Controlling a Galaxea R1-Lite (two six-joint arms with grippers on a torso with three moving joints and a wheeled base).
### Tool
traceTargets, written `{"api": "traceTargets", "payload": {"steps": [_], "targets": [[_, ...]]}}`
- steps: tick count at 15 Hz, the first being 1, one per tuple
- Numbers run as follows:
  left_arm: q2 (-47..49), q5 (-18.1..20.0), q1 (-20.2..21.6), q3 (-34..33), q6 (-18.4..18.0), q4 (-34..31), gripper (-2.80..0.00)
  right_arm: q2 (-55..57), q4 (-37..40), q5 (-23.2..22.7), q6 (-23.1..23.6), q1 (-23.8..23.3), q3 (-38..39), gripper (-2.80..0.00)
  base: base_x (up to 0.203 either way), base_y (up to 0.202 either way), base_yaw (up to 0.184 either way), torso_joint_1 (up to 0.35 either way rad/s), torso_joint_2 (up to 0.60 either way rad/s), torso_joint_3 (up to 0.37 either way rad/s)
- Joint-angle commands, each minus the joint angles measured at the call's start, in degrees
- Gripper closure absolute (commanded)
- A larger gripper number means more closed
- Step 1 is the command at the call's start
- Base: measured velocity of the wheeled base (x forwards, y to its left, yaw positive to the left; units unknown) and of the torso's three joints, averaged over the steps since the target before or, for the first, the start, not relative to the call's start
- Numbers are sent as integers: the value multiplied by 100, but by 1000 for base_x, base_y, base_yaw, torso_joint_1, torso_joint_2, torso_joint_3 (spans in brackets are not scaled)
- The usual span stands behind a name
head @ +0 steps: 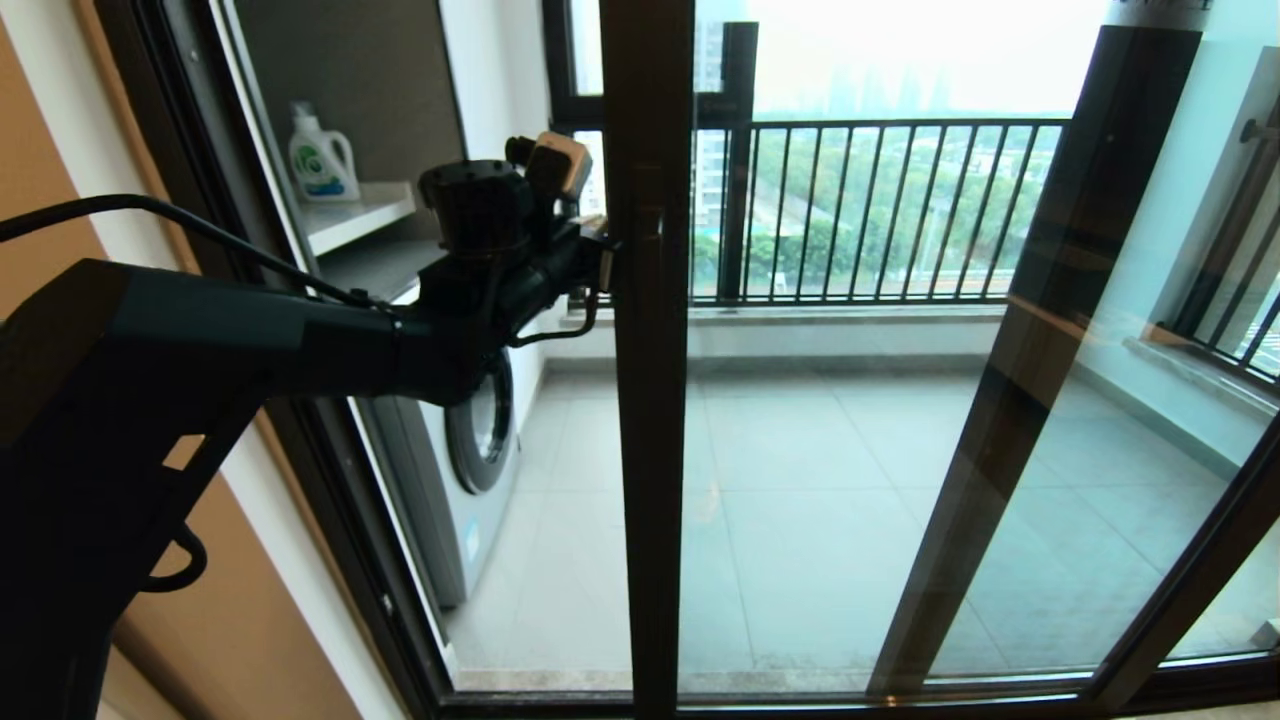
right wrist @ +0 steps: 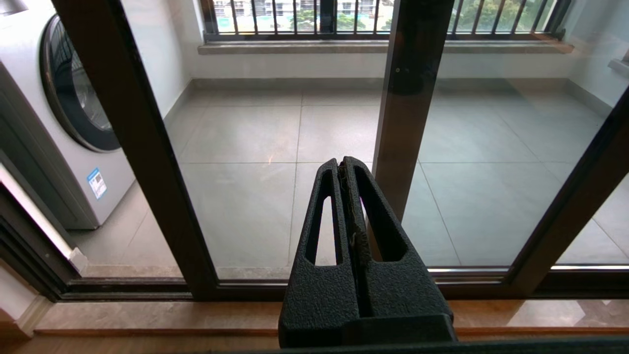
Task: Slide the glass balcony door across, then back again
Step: Open the slid door
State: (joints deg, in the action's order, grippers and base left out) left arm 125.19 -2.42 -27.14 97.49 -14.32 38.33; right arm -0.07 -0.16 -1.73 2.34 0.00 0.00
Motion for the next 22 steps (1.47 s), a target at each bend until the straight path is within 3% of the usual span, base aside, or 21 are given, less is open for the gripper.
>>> {"api": "traceTargets", "payload": {"steps": [1,5,9,15,22], "targets": [[139,-30,-127,277,-9,-134,0,7,-2,-3,3,0,18,0,0,0,0,0,0,0],[173,-37,-232,325,-1,-151,0,7,-2,-3,3,0,18,0,0,0,0,0,0,0],[-104,-403,-220,-139,3,-130,0,7,-2,-3,3,0,18,0,0,0,0,0,0,0],[-1830,-382,189,-2376,104,-125,0,7,-2,-3,3,0,18,0,0,0,0,0,0,0],[-5643,-443,1141,-4868,564,-253,0,7,-2,5,3,0,18,0,0,0,0,0,0,0]]}}
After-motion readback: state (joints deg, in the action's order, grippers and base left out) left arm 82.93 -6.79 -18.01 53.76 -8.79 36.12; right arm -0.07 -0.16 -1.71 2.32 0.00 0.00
